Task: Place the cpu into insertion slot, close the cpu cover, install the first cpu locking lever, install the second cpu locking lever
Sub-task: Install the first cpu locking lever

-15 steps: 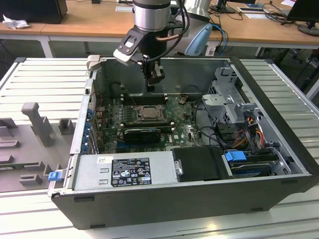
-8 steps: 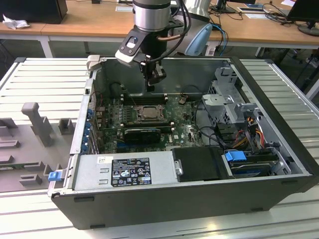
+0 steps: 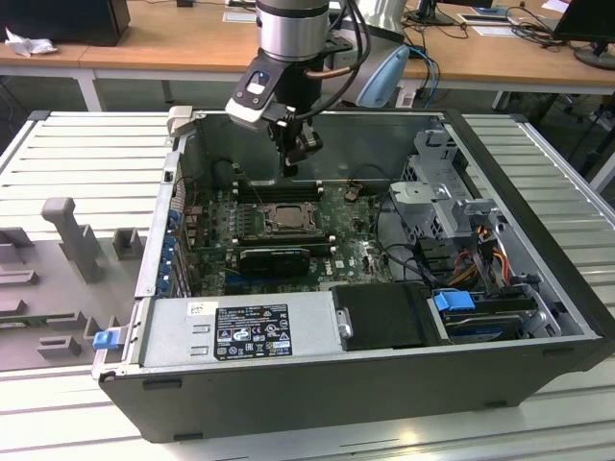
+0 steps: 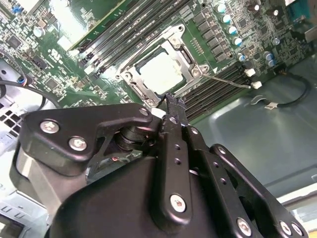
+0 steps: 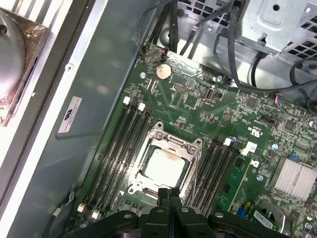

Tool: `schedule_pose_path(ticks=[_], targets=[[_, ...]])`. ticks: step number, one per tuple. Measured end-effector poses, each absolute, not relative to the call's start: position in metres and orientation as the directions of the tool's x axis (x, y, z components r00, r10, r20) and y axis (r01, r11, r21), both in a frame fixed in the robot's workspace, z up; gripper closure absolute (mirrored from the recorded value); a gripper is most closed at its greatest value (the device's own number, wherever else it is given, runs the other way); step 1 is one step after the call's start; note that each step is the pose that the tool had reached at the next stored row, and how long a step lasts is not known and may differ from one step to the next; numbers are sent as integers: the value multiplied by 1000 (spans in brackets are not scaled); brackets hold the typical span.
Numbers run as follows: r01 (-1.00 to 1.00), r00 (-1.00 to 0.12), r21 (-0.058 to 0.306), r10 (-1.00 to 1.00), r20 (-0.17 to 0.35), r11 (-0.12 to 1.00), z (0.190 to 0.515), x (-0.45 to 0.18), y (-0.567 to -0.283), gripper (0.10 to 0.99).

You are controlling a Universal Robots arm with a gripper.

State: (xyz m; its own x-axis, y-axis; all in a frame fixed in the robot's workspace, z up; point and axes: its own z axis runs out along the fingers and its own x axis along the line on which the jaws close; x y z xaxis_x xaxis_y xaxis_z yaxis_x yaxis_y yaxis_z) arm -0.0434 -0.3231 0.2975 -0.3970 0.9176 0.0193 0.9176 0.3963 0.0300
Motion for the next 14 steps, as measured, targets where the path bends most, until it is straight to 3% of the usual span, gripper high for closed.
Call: schedule_pose_path(ticks=[14], targets=[[877, -480, 30, 877, 19, 480, 297, -43, -323, 980]])
